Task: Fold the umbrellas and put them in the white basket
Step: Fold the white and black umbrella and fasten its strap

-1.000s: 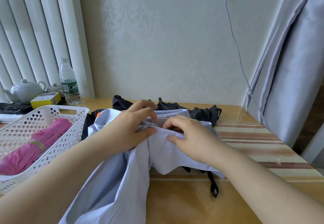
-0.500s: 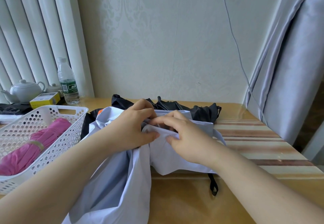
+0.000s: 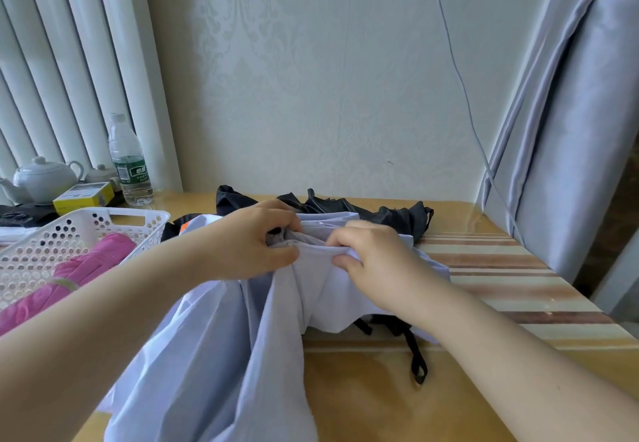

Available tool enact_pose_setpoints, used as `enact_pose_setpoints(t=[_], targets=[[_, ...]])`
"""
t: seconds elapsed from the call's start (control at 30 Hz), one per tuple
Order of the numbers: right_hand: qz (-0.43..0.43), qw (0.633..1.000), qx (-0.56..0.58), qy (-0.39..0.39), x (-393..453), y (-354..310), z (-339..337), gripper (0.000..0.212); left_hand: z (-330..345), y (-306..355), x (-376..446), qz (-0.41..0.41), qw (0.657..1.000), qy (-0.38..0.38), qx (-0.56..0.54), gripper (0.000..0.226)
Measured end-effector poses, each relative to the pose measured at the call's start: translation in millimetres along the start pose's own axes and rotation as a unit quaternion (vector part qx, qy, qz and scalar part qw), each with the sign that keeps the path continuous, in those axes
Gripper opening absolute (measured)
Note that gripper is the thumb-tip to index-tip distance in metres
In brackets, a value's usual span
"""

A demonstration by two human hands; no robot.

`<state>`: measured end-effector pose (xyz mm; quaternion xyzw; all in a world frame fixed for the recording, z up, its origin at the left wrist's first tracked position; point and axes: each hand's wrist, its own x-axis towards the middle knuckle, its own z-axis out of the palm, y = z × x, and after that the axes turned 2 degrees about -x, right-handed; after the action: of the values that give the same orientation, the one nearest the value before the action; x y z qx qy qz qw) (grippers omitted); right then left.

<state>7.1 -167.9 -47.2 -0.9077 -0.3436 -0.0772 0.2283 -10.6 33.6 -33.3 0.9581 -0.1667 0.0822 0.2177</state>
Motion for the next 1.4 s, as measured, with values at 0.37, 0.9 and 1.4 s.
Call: enact_pose_setpoints(t=[0.37, 0.9, 1.4], targets=[[-0.001, 1.000, 0.016, 0.015, -14.9, 7.5, -1.9, 0.015, 21.6, 4.9, -7.2, 0.023, 0.995, 0.070, -0.067, 0.042], [0.002, 0.994, 0.098, -0.057, 3.9, -23.4, -10.4, 0.038, 23.7, 3.2, -6.0, 0.016, 0.996, 0.072, -0.041, 0.046], [0.021, 0.998, 0.050, 0.032, -5.2, -0.8, -2.5, 0.016, 20.9, 3.2, -2.0, -0.008, 0.998, 0.058, -0.009, 0.079]])
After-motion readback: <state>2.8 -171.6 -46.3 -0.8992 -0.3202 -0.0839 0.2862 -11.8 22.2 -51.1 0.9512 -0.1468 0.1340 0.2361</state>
